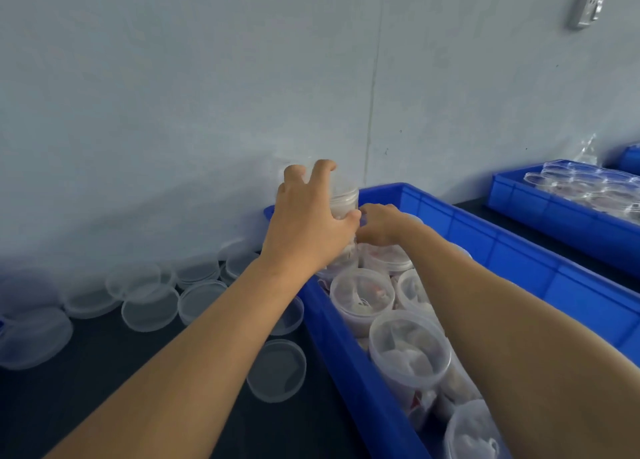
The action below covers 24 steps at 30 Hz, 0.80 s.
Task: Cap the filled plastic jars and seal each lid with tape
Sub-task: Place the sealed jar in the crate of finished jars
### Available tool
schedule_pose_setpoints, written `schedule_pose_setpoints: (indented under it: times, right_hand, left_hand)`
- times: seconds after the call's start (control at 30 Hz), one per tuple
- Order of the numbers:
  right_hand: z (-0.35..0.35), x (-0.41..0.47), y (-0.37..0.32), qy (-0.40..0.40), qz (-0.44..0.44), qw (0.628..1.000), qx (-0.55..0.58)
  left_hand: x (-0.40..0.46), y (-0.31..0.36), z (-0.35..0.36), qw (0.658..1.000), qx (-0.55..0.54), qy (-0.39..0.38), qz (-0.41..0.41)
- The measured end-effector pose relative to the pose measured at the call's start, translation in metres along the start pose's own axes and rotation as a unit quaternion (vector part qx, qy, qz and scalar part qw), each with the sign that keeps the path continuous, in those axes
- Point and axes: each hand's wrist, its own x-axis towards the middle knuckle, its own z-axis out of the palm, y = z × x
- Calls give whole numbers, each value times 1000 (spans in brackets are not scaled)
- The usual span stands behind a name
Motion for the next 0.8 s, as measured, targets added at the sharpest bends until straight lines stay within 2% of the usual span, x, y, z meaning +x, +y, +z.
schedule_pose_setpoints:
  times: [0.17, 0.23, 0.33, 0.37, 0.43, 0.47, 0.53, 0.63, 0.8]
  right_hand:
    - [-17, -3, -1, -75, -17, 997, -5]
    - [-31, -8, -4, -39, -27, 999, 24]
    - [-59, -19, -17, 99, -49, 981, 162]
    - [-69, -27, -23, 116, -56, 968, 216]
    - [-88, -47, -39, 78, -81, 951, 287]
    - [-93, -57, -47, 47, -101, 954, 278]
    - [-95, -74, -65, 12, -129, 973, 189]
    - [-89, -86, -85, 21, -131, 990, 39]
    - [-81, -84, -97, 46, -96, 994, -1]
  left_hand:
    - [-10, -11, 5, 996, -74, -1, -54]
    - [-17, -17, 7, 989, -131, -4, -63]
    - [-23, -24, 9, 977, -199, -9, -82]
    - [-25, -27, 10, 974, -210, -12, -88]
    - [-31, -31, 12, 973, -212, -19, -94]
    - [-34, -32, 14, 974, -206, -19, -96]
    - [-36, -34, 16, 977, -190, -6, -93]
    - [-38, -32, 18, 978, -193, -6, -85]
    - [-38, -34, 15, 979, -192, -39, -61]
